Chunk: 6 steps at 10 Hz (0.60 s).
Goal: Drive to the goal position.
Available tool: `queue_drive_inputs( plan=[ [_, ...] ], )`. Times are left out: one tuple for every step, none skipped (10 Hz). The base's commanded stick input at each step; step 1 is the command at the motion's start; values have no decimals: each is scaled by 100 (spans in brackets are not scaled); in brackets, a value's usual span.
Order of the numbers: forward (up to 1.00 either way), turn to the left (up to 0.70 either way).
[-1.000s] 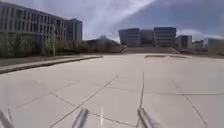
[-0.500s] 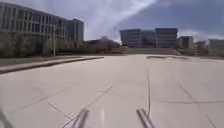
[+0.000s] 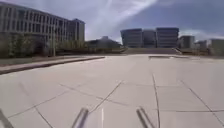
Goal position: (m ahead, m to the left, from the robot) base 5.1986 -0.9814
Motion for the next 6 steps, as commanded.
queue_drive_inputs(
  plan=[
    [50, 0],
    [50, 0],
    [50, 0],
    [50, 0],
    [50, 0],
    [50, 0]
  ],
)
